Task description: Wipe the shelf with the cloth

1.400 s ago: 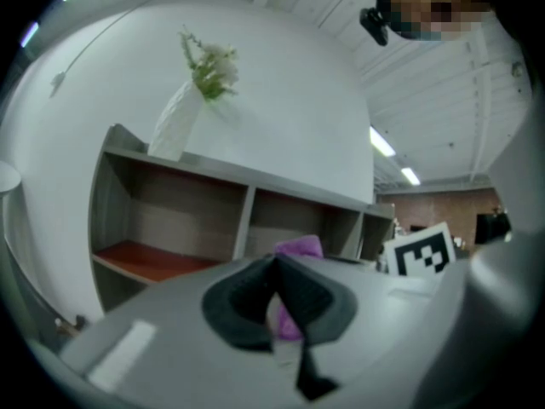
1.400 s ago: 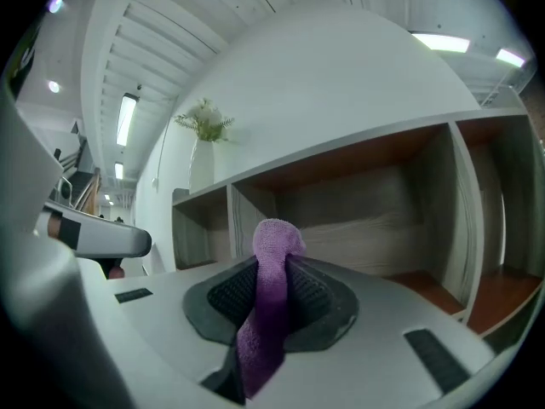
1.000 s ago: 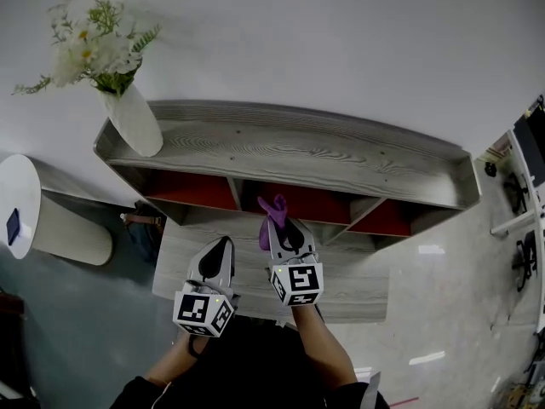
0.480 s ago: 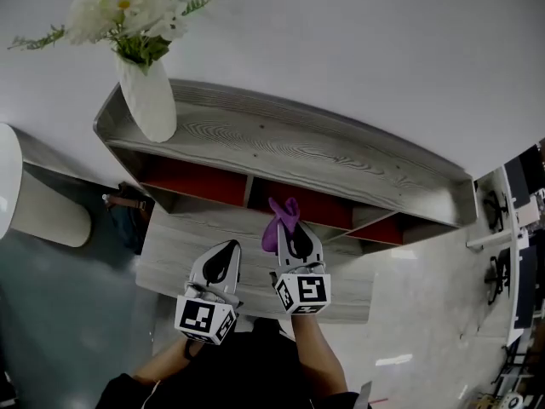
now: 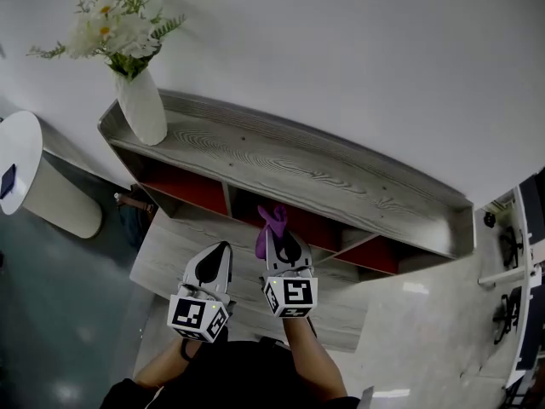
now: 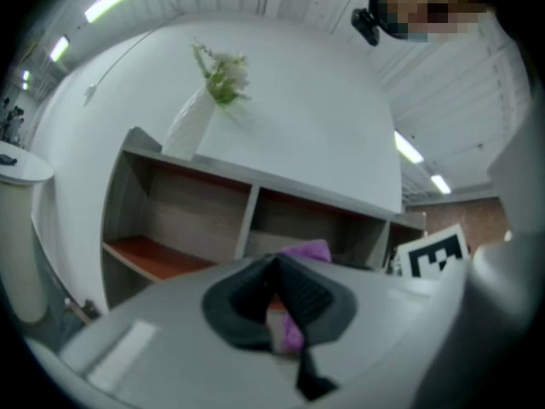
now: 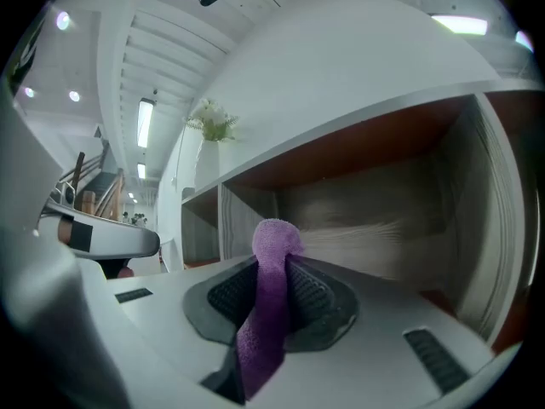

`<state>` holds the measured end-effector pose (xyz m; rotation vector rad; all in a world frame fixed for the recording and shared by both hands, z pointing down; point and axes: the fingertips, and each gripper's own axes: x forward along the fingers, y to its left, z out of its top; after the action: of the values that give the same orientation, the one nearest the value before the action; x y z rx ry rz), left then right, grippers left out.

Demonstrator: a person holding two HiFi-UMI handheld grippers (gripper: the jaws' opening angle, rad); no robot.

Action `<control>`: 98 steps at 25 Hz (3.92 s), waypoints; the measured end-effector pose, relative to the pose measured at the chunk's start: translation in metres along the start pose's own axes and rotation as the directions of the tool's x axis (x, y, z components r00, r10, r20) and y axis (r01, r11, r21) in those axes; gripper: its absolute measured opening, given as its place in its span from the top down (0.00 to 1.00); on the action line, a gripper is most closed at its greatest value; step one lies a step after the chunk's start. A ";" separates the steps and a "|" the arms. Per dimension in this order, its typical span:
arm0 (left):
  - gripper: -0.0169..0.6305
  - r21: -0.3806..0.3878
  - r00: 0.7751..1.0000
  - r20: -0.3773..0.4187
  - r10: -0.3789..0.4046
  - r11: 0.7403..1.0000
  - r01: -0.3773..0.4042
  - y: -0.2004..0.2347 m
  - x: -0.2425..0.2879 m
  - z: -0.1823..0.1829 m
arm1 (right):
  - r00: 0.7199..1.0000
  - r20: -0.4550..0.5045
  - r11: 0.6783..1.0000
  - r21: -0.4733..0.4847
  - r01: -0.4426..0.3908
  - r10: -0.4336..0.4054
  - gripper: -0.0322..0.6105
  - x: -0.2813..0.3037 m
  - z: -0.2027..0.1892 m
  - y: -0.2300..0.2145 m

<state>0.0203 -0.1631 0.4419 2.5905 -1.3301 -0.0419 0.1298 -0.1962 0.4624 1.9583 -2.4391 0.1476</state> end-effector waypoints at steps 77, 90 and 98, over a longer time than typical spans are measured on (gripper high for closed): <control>0.97 -0.019 0.996 0.026 -0.081 0.997 0.081 0.002 -0.019 0.005 | 0.983 -0.143 0.993 0.013 -0.117 0.118 0.85 0.107 -0.014 0.035; 0.97 -0.023 0.996 0.018 -0.086 0.996 0.087 0.004 -0.024 0.002 | 0.988 -0.029 0.988 -0.014 -0.152 0.152 0.85 0.078 0.027 0.058; 0.97 -0.033 0.997 0.005 -0.079 0.996 0.079 0.010 -0.019 -0.002 | 0.987 -0.009 0.987 -0.019 -0.160 0.160 0.85 0.088 0.035 0.050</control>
<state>0.0013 -0.1532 0.4447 2.6155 -1.2173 -0.0806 0.0635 -0.2740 0.4303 1.7494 -2.5818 0.1309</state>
